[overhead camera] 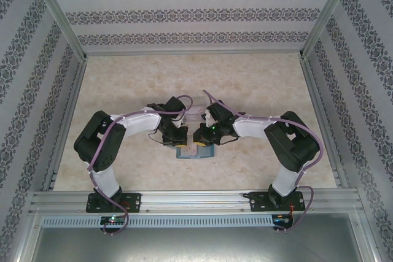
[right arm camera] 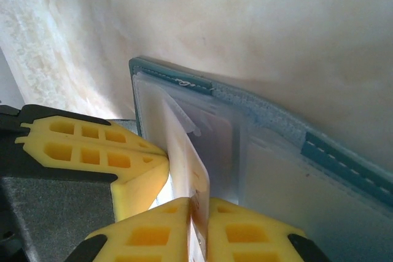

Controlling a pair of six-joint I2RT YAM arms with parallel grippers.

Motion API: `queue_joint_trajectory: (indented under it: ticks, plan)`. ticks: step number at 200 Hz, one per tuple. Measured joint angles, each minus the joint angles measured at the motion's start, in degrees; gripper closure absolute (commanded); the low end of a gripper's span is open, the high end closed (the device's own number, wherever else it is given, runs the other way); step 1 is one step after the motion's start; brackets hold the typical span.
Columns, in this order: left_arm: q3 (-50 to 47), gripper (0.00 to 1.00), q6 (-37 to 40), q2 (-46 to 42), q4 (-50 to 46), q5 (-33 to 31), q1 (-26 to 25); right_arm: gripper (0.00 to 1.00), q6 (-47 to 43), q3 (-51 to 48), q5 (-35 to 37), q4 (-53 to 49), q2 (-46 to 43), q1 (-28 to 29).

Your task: Take the credit cards out of the card holder

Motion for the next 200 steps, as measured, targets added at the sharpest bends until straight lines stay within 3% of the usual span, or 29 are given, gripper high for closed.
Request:
queue_joint_trajectory:
  ticks: [138,200]
  plan:
    - [1.0,0.99,0.0,-0.3,-2.1,-2.0,0.0,0.93,-5.0,0.0,4.9,-9.1,-6.0,-2.0]
    - [1.5,0.97,0.0,-4.5,-2.2,-2.8,0.2,0.97,-7.8,0.0,6.6,-13.1,-10.8,-3.4]
